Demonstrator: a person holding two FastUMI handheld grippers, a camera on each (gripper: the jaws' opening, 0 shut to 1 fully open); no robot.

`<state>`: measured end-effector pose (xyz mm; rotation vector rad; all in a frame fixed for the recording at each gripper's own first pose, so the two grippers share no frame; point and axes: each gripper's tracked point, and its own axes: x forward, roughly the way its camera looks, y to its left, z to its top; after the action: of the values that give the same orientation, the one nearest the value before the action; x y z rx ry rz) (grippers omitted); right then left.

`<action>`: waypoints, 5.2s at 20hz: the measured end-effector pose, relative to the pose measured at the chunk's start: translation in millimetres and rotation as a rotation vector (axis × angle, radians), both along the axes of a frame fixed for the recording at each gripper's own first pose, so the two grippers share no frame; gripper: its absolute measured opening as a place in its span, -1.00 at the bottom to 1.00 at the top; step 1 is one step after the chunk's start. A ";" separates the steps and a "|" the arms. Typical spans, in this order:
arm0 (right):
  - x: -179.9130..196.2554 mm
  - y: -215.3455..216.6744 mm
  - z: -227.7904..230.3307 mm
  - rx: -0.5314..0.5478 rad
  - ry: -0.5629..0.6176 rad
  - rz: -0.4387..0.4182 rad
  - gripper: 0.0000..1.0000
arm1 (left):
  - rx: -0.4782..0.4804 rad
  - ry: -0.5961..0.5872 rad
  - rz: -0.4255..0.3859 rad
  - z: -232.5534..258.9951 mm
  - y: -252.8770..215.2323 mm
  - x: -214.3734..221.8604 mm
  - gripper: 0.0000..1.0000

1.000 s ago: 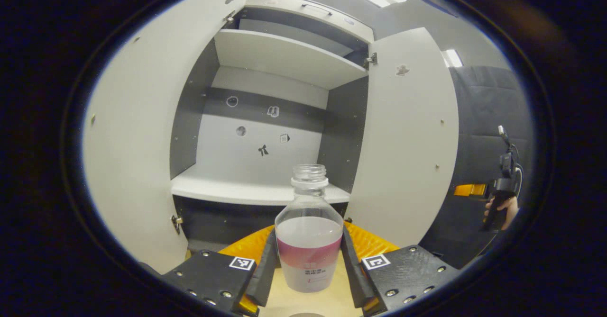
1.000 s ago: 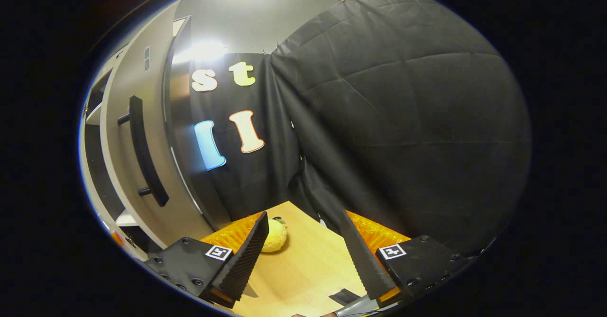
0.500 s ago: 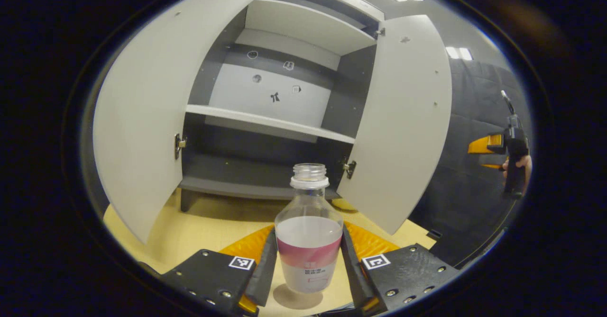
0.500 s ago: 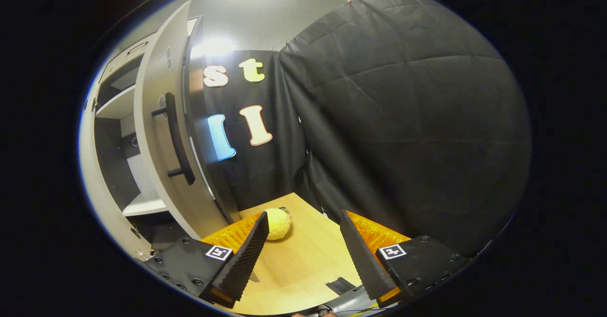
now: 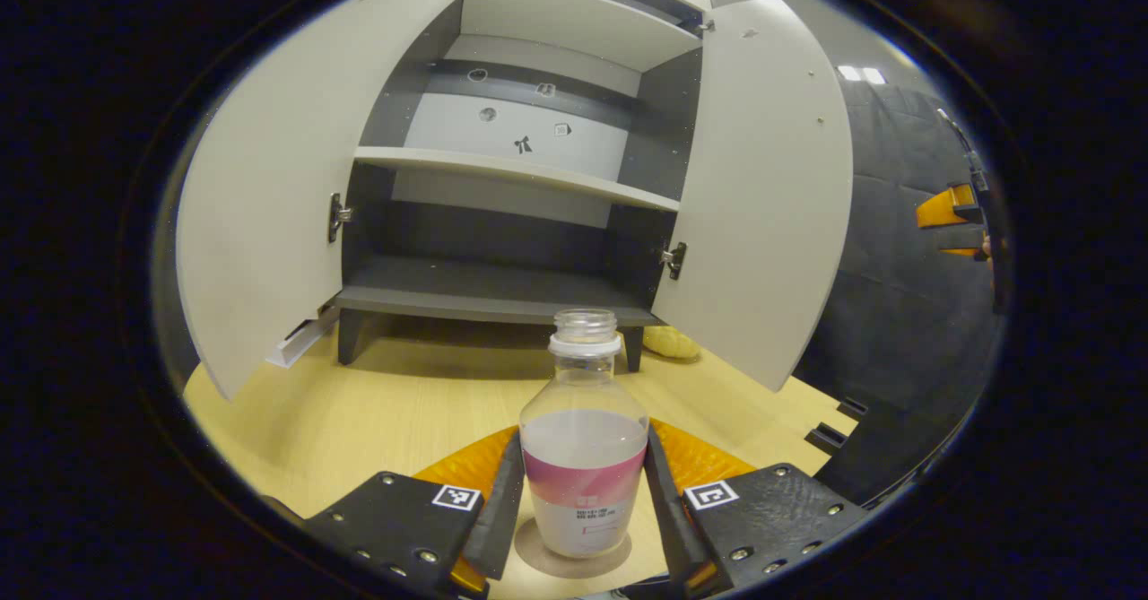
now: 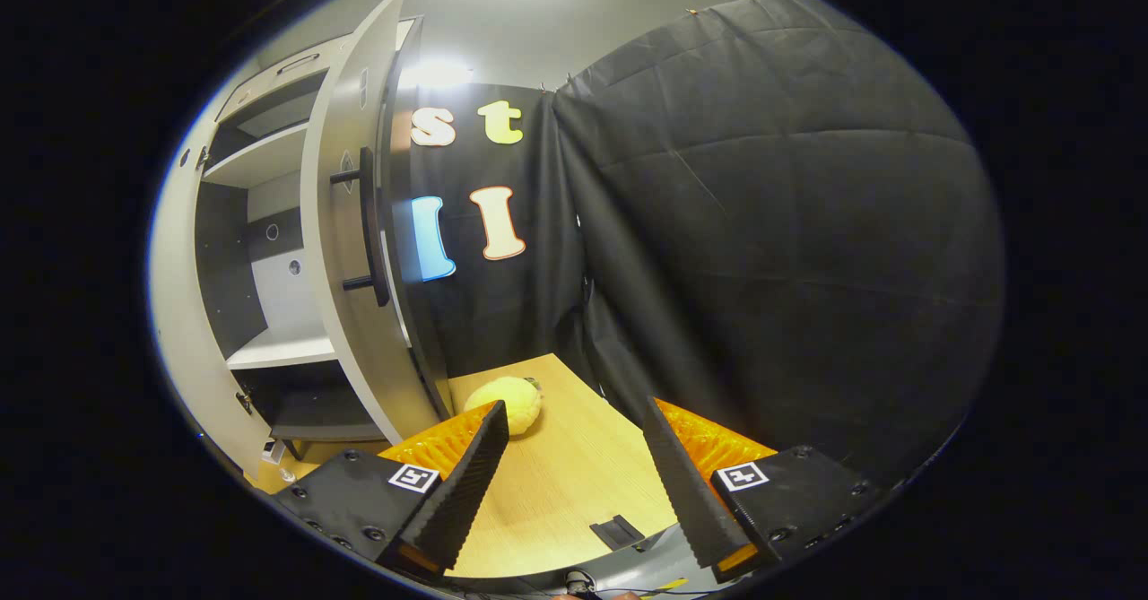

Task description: Grasp the bottle in the cabinet with the left hand and place it on the coaster, then close the right door with the right hand and the left door with the left hand.

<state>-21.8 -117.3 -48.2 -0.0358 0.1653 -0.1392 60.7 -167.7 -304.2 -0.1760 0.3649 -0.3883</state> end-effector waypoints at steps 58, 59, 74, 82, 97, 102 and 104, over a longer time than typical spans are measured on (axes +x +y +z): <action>65.5 106.5 99.5 0.097 -0.063 0.517 0.92 | 0.158 -0.321 0.598 373.3 171.1 -2.0 0.88; 64.0 115.0 99.4 0.102 -0.055 0.514 0.93 | 0.146 -0.317 0.583 372.1 170.5 -2.0 0.88; 29.1 175.4 91.2 0.066 -0.078 0.404 0.94 | 0.034 -0.322 0.538 358.1 239.7 -19.7 0.87; 23.3 230.7 78.7 0.097 -0.045 0.441 0.94 | 0.023 -0.271 0.663 335.8 320.5 -50.9 0.87; -2.7 275.4 39.1 0.103 -0.014 0.434 0.94 | 0.107 -0.248 0.644 321.3 395.3 -40.0 0.99; -21.6 265.4 24.6 0.054 -0.020 0.392 0.94 | 0.102 -0.277 0.561 332.5 409.9 -4.3 0.99; -28.8 260.5 20.1 0.036 -0.022 0.377 0.94 | 0.124 -0.296 0.530 342.4 416.7 13.7 0.99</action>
<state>-50.6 143.2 -28.1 -0.0286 0.1369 0.2393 74.4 249.0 38.2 -0.0864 0.0410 0.1325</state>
